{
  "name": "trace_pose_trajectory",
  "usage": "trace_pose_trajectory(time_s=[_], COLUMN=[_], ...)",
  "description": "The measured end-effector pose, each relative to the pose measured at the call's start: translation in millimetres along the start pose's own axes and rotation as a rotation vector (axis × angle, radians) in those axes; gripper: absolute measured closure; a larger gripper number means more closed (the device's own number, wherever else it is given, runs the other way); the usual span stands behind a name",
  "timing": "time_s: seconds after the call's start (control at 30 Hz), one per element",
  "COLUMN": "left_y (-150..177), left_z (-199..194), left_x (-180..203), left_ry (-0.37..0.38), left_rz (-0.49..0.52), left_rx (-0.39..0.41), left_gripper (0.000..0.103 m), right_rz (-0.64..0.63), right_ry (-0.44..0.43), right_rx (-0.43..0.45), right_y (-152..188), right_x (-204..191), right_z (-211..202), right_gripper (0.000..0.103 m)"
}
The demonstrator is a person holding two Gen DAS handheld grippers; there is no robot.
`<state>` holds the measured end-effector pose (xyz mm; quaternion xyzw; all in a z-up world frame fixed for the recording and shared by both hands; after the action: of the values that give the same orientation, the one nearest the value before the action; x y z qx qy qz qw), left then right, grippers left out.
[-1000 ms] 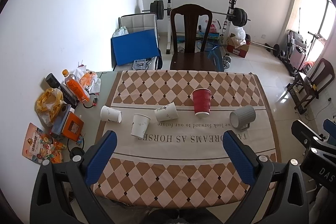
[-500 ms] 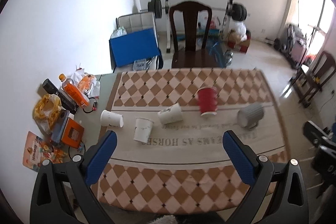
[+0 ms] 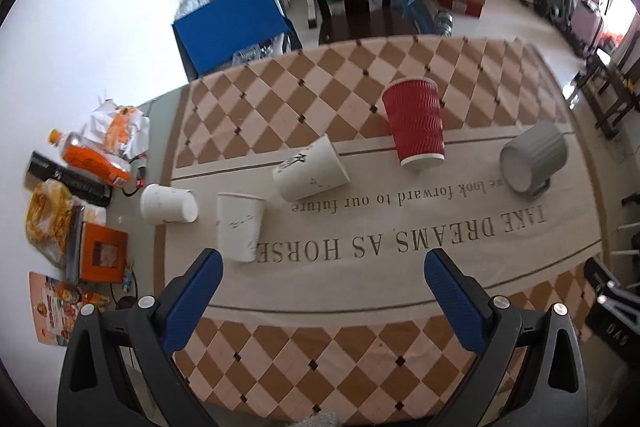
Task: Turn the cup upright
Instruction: 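Reach the left tool to the red ripple cup and close its fingers on it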
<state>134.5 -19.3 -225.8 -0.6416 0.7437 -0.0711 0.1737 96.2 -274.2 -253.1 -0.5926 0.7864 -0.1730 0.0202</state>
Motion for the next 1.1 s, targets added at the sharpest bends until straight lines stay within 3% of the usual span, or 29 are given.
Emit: trace_pose_trajectory(time_s=[0.3, 0.47, 0.73, 1.1], left_y=[-52, -77, -106, -118], left_z=[78, 107, 153, 199], left_x=[47, 65, 89, 105], left_ry=[0.038, 0.090, 0.136, 0.178], left_rz=[0.024, 0.005, -0.007, -0.013], left_rx=[-0.124, -0.168, -0.242, -0.326], left_gripper=[0.001, 0.001, 0.005, 0.008], right_rz=[-0.093, -0.148, -0.192, -0.209], right_ry=[-0.021, -0.041, -0.056, -0.059], right_rx=[-0.170, -0.231, -0.284, -0.354], right_y=[-13, -27, -49, -48], right_x=[-17, -31, -49, -49], right_z=[116, 151, 184, 206], right_gripper=[0.009, 0.011, 0.011, 0.011])
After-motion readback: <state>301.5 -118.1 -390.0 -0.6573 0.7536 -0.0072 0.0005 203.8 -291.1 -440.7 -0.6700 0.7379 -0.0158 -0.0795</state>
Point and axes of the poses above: each gripper's, at about its wrist camera, not at the fingertips, and z roughly the way its jaws point, x to its right, y to its underside, the point moved 5 cm from there along z, roughly the way its jaws point, and after that the axes turned 1 degree about -z, right-handed, at the moved point
